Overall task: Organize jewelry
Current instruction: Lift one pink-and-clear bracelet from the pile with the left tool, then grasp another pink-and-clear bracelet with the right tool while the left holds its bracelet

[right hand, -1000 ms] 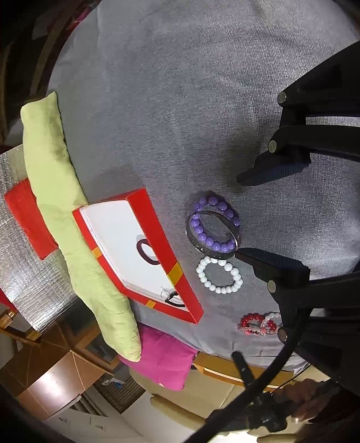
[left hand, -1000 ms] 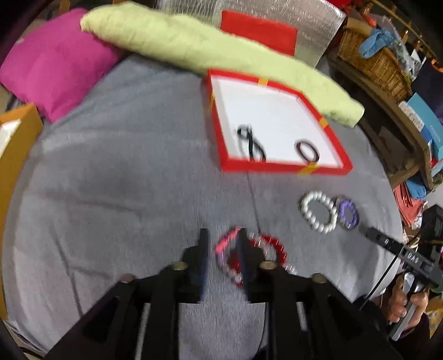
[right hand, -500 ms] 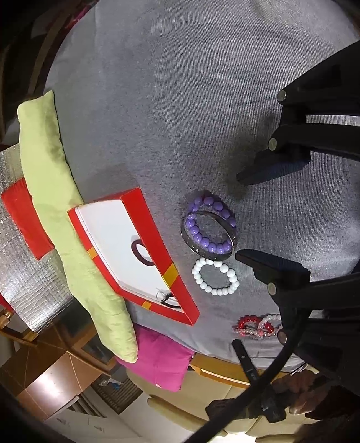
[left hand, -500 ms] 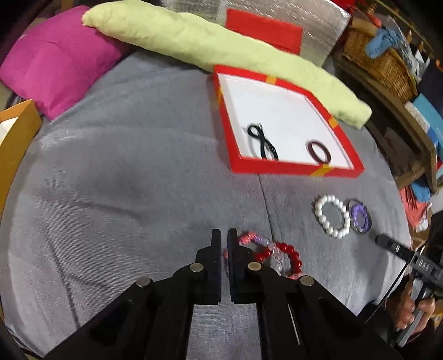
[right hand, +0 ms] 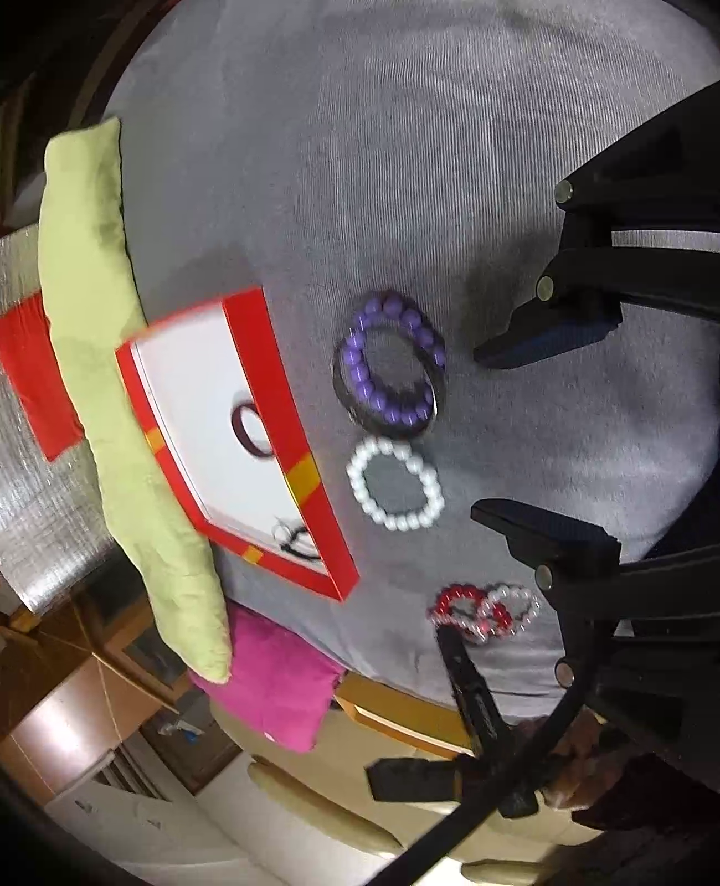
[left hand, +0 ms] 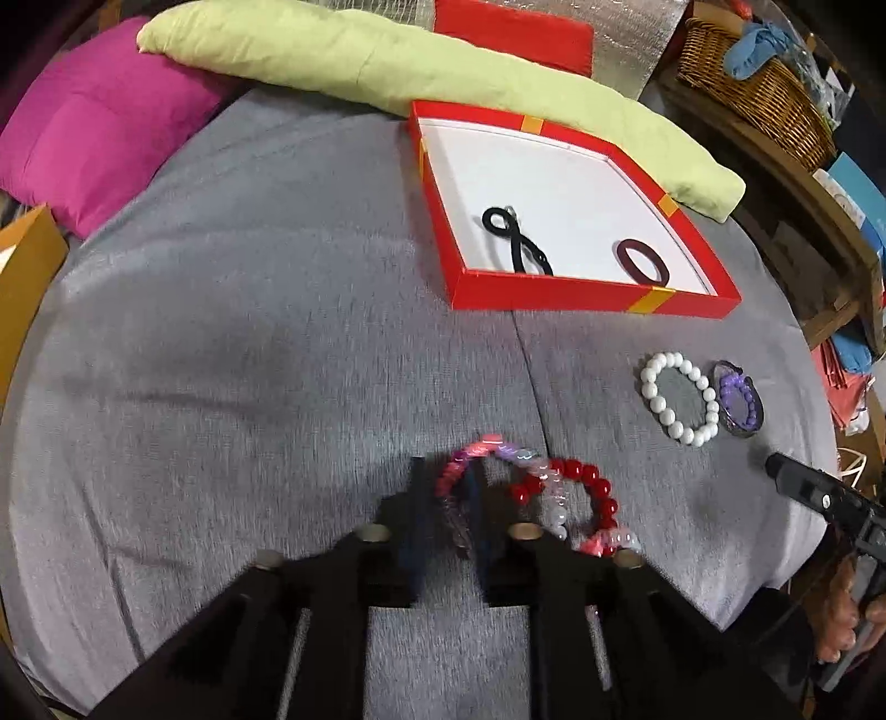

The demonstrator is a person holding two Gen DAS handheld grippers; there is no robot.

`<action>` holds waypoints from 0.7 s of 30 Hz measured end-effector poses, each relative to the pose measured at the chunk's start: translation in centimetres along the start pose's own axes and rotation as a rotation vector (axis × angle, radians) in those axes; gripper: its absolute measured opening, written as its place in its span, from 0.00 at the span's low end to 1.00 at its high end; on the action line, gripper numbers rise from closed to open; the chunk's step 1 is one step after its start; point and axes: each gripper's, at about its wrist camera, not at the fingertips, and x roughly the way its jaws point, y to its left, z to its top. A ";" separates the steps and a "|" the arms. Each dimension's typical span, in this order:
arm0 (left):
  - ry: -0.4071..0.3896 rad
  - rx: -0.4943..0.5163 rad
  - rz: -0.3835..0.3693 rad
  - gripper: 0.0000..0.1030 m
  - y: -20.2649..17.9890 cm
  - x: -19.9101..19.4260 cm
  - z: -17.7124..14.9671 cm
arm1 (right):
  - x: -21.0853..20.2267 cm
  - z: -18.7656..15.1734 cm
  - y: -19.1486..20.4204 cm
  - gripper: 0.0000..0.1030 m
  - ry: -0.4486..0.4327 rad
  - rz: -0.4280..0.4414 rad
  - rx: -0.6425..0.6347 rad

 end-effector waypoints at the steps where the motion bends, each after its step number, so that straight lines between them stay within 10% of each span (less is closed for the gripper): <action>1: -0.001 -0.012 0.001 0.06 0.2 0.0 0.1 | 0.2 0.0 0.5 0.51 0.011 0.015 -0.011; 13: -0.137 -0.063 -0.011 0.06 1.2 -4.0 1.1 | 6.1 -0.6 9.6 0.50 0.162 0.106 -0.288; 19: -0.150 -0.076 -0.033 0.06 1.1 -4.8 0.5 | 8.7 -2.3 11.9 0.08 0.189 0.012 -0.433; 21: -0.156 -0.079 -0.034 0.06 0.9 -5.1 0.4 | 8.7 -2.2 11.7 0.08 0.180 0.010 -0.416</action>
